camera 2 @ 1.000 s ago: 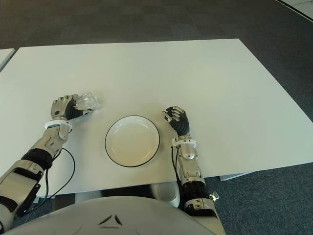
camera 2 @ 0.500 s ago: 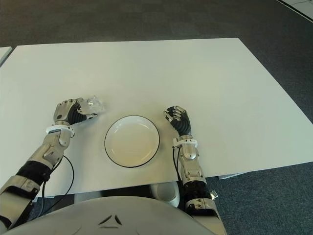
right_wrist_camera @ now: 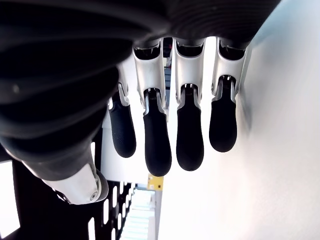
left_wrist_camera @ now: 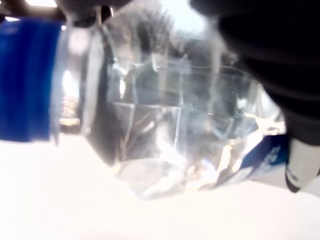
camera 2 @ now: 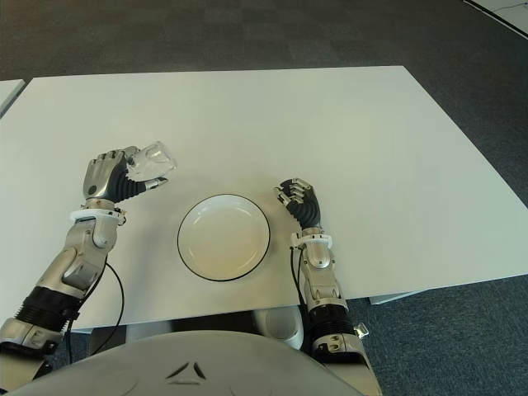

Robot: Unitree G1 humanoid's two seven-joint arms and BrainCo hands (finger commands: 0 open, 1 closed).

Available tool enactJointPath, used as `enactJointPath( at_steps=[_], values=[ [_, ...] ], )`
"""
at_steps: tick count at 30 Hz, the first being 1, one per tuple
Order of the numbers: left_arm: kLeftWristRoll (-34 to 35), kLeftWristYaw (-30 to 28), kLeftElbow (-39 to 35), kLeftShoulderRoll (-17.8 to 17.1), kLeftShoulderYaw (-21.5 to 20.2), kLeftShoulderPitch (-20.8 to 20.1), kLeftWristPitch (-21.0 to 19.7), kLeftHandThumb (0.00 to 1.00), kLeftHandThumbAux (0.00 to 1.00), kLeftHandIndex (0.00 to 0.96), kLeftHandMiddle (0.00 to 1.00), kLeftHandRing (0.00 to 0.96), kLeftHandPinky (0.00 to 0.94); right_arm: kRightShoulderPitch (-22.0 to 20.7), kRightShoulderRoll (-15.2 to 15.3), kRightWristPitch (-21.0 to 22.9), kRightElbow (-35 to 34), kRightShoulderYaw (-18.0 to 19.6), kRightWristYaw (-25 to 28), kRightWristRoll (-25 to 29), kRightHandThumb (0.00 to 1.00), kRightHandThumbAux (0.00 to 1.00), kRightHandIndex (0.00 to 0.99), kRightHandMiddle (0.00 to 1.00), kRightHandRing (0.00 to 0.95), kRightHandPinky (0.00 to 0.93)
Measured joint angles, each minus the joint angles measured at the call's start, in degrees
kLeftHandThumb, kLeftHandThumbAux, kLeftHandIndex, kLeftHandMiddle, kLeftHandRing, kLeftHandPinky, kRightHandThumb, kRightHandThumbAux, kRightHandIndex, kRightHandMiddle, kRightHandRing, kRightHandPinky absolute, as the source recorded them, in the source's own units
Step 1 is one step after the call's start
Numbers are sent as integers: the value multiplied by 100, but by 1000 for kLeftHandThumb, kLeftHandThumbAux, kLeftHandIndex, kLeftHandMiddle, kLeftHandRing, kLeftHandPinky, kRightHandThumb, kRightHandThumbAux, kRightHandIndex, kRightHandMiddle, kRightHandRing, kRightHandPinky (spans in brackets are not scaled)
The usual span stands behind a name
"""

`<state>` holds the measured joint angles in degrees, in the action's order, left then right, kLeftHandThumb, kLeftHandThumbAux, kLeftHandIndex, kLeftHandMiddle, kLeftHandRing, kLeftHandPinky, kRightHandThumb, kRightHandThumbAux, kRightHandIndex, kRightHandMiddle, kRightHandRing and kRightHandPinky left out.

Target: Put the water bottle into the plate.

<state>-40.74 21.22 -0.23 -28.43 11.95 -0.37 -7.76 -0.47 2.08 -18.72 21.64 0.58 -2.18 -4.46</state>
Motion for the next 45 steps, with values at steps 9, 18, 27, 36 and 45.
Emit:
enactJointPath(
  at_steps=[9, 18, 27, 36, 45],
  values=[
    [-558, -270, -1368, 275, 23, 355, -250, 850, 670, 394, 536, 848, 797, -2, -3, 0, -1, 7, 28, 23, 709, 725, 435, 586, 579, 579],
    [-904, -242, -1938, 449, 24, 449, 12, 852, 668, 399, 541, 865, 836, -4, 8, 0, 7, 20, 22, 19, 709, 725, 434, 584, 575, 577],
    [-1535, 52, -2070, 563, 94, 456, 365, 855, 665, 405, 546, 874, 849, -4, 20, 0, 27, 25, 11, 13, 709, 726, 434, 584, 574, 578],
    [-1946, 168, -1997, 688, 553, 480, 783, 856, 664, 408, 548, 872, 848, -30, 14, 0, 34, 12, 21, 11, 709, 725, 434, 588, 576, 579],
    [-1942, -240, -1630, 735, 1025, 448, 1195, 854, 665, 406, 552, 871, 852, -29, 12, -1, 34, 6, 31, 13, 709, 725, 435, 586, 575, 579]
  ],
)
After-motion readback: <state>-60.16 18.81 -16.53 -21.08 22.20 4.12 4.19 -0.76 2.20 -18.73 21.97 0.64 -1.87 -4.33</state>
